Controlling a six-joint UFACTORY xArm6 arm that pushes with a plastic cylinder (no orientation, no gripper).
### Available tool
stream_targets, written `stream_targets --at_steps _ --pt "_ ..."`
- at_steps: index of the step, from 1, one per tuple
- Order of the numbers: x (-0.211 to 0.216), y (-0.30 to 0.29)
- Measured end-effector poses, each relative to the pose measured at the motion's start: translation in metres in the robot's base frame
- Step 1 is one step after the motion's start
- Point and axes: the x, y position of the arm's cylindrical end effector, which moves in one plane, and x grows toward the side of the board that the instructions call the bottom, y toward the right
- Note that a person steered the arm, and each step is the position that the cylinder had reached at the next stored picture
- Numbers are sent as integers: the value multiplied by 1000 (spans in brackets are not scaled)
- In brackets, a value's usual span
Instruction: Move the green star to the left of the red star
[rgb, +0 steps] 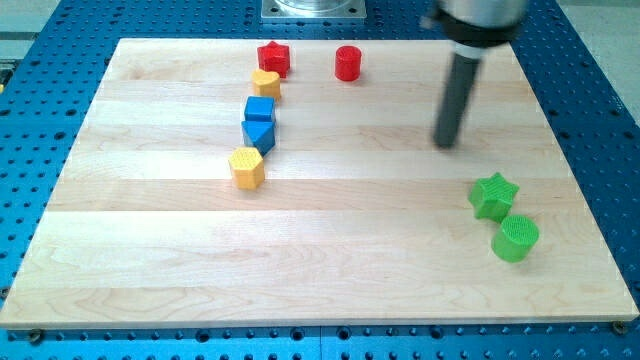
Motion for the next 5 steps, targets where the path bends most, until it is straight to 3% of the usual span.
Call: stream_targets --at_steps 1,2,5 --pt "44 76" --pt "73 85" --pt "85 -150"
